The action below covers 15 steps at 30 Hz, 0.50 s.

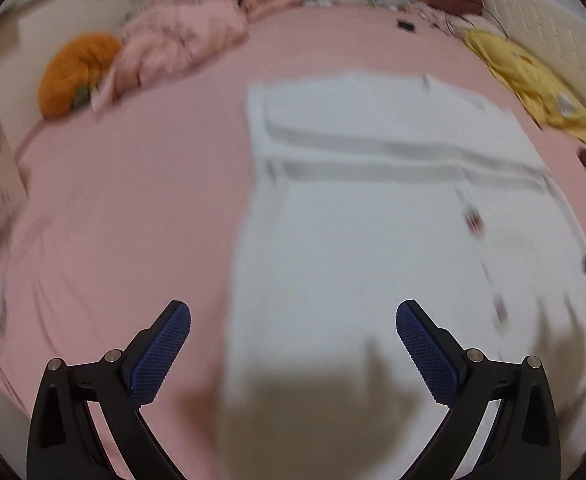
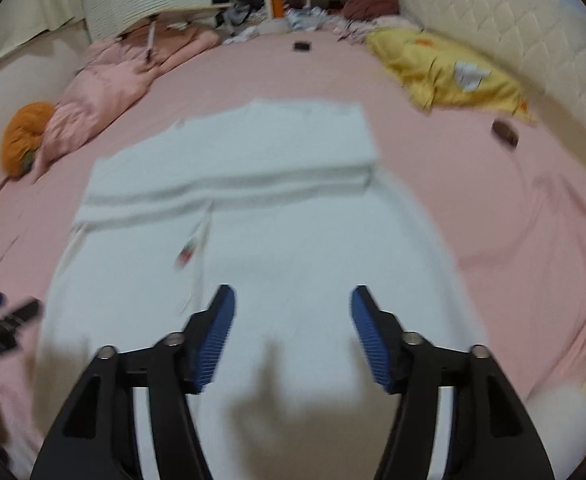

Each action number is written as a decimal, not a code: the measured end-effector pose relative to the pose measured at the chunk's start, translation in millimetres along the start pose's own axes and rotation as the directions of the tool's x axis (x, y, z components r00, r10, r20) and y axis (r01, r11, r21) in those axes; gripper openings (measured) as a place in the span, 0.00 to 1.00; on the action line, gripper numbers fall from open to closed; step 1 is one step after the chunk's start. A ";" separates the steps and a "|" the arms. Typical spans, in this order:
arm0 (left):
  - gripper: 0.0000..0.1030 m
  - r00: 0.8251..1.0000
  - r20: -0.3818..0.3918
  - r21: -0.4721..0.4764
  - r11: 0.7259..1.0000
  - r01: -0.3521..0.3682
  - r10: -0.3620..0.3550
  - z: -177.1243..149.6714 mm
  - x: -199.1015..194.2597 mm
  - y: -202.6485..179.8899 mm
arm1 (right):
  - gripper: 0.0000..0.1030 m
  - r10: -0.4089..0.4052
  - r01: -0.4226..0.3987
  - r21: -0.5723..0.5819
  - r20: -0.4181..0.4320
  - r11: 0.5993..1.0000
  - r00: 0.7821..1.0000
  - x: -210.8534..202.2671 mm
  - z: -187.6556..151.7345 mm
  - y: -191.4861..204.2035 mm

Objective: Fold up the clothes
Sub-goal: 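Move both open grippers down to the cardigan hem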

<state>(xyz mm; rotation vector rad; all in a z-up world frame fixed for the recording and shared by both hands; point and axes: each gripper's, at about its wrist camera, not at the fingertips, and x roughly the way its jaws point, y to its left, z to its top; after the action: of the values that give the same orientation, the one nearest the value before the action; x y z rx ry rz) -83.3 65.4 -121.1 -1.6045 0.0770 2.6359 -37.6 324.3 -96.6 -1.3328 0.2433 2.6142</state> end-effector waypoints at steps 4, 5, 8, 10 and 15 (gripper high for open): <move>1.00 0.984 -0.132 -0.110 0.989 0.102 -0.116 -74.6 8.8 -12.2 | 0.62 0.003 -0.004 -0.024 -0.077 1.000 0.997 -7.9 -65.0 13.8; 1.00 0.977 -0.160 -0.121 0.985 0.124 -0.143 -89.0 10.1 -15.4 | 0.62 0.012 -0.015 -0.032 -0.101 0.999 0.995 -9.1 -68.3 14.8; 1.00 0.979 -0.149 -0.011 0.990 0.142 -0.142 -89.7 -1.6 -29.3 | 0.62 -0.018 0.011 -0.068 -0.112 0.998 0.993 -18.8 -69.6 17.8; 1.00 0.985 -0.101 0.026 0.990 0.141 -0.138 -88.8 -16.3 -36.6 | 0.62 -0.024 0.018 -0.076 -0.083 0.997 0.996 -27.7 -69.8 17.2; 1.00 0.987 -0.084 0.032 0.989 0.142 -0.139 -88.7 -25.8 -39.6 | 0.62 -0.019 0.015 -0.066 -0.061 0.998 0.998 -40.9 -75.8 15.1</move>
<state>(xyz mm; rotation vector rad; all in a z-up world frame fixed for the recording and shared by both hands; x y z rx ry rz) 10.0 98.1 -139.5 -1.6406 0.0164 2.4501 41.3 287.9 -106.6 -1.4312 0.1561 2.5906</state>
